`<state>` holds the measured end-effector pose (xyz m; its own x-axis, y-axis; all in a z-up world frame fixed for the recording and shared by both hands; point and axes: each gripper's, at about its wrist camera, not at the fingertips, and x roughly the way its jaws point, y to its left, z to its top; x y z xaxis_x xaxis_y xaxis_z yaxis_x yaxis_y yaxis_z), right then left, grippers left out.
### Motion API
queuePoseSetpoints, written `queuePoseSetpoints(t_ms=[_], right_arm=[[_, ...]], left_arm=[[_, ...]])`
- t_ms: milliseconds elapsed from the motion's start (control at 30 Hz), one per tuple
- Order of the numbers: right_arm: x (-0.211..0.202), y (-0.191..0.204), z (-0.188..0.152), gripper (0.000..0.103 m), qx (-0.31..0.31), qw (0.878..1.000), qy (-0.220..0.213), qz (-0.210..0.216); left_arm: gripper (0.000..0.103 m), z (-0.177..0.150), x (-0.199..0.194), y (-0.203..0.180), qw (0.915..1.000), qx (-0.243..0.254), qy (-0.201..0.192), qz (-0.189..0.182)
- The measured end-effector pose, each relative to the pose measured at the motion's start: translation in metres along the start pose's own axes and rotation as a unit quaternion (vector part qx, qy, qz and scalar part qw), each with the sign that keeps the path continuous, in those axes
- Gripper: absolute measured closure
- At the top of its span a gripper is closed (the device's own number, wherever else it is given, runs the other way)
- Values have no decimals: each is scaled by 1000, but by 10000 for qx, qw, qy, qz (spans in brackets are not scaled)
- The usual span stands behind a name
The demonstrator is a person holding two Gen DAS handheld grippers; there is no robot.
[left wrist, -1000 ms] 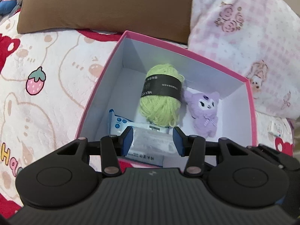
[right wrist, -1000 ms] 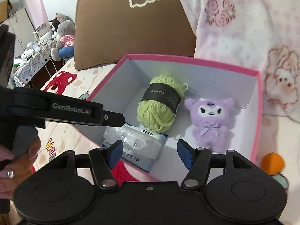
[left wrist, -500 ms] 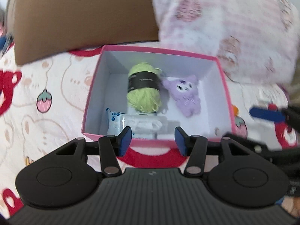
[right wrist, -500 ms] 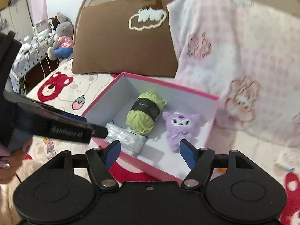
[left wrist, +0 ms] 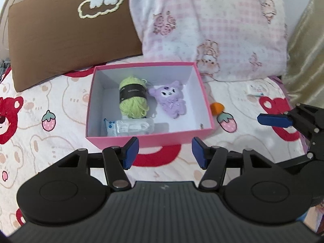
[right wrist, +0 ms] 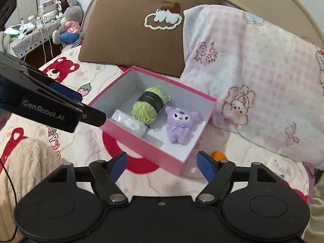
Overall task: Organize objects
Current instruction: 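Withdraw the right gripper and move it toward the white tissue pack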
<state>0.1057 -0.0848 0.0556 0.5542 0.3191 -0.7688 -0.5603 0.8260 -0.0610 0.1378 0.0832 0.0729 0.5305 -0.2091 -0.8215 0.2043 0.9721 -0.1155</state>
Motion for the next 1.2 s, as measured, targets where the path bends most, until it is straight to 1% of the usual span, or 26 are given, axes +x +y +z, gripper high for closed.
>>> queuePoseSetpoints(t_ms=[100, 233, 400, 533, 700, 733, 900, 933, 1033, 1200], right_arm=[[-12, -1, -6, 24, 86, 9999, 36, -36], [-25, -3, -15, 23, 112, 9998, 67, -116], [-39, 1, -28, 23, -108, 9997, 102, -202], [-49, 0, -37, 22, -165, 9995, 104, -264], [-57, -8, -48, 17, -78, 9994, 146, -313], [-58, -10, -50, 16, -52, 9994, 161, -306], [-61, -25, -63, 16, 114, 9992, 189, -322], [-61, -28, -65, 16, 168, 9992, 197, -316], [-63, -39, -75, 16, 304, 9989, 213, -284], [-66, -63, -92, 15, 563, 9980, 185, -227]], left_arm=[[46, -5, -9, -9, 9999, 92, 58, -91], [43, -12, -17, -21, 9993, 246, 156, -255], [42, -20, -24, -39, 9983, 477, 227, -227], [40, -27, -28, -47, 9973, 528, 350, -379], [39, -36, -32, -60, 9960, 697, 411, -379], [37, -37, -33, -64, 9958, 729, 412, -371], [35, -42, -30, -77, 9942, 777, 519, -536], [30, -43, -29, -80, 9938, 778, 555, -570], [23, -46, -22, -91, 9928, 853, 598, -596], [18, -45, -8, -112, 9903, 1065, 702, -555]])
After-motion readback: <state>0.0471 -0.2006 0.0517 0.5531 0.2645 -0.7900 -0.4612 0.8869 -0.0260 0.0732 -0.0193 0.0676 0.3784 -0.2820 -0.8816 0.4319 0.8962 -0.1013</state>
